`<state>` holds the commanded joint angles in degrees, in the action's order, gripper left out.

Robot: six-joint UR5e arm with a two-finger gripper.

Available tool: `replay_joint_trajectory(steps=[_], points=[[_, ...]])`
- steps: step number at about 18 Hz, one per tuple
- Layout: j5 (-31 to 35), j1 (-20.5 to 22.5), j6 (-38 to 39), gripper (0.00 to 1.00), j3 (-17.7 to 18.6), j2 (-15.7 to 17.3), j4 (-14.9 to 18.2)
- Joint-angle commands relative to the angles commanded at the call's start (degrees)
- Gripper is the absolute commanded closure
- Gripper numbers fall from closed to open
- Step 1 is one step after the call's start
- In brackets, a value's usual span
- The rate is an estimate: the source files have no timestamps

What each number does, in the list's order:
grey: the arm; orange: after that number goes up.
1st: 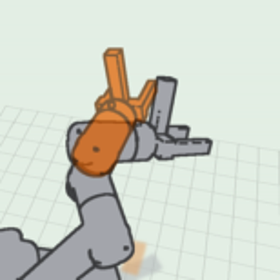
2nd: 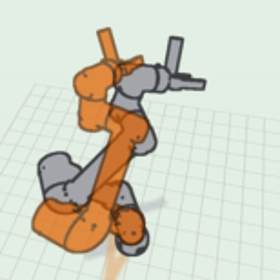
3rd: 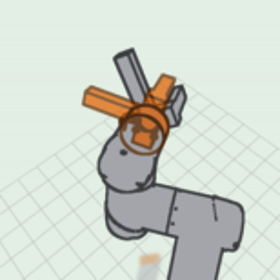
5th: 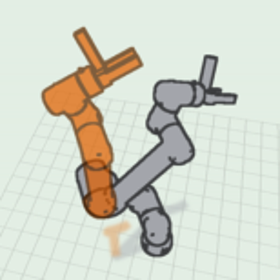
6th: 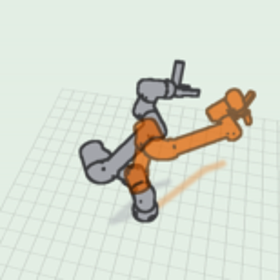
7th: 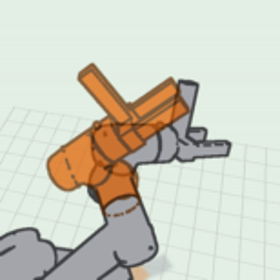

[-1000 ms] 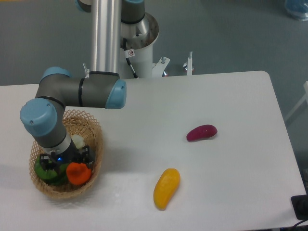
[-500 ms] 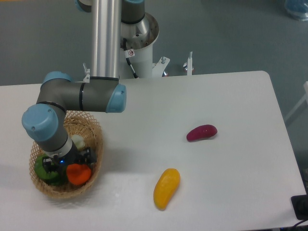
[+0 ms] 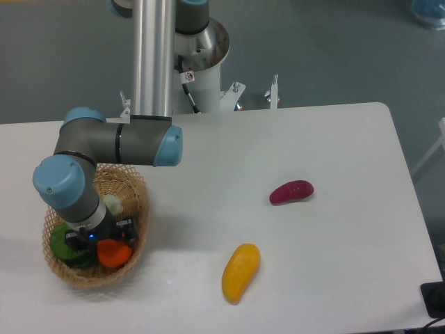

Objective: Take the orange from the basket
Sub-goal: 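Lower the gripper onto the orange and close around it, then lift the orange out of the basket and carry it over the table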

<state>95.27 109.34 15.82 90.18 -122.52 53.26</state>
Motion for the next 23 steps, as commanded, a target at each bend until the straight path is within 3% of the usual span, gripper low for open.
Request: replay_joint_trajectory(steps=[7, 14, 17, 23], points=[[-0.2, 0.3, -0.2, 0.36, 0.0, 3.6, -0.1], [-0.4, 4.0, -2.3, 0.36, 0.2, 6.7, 0.2], [-1.1, 7.6, -8.0, 0.36, 0.4, 8.8, 0.1], [-2.0, 18.7, -19.8, 0.36, 0.9, 8.7, 0.3]])
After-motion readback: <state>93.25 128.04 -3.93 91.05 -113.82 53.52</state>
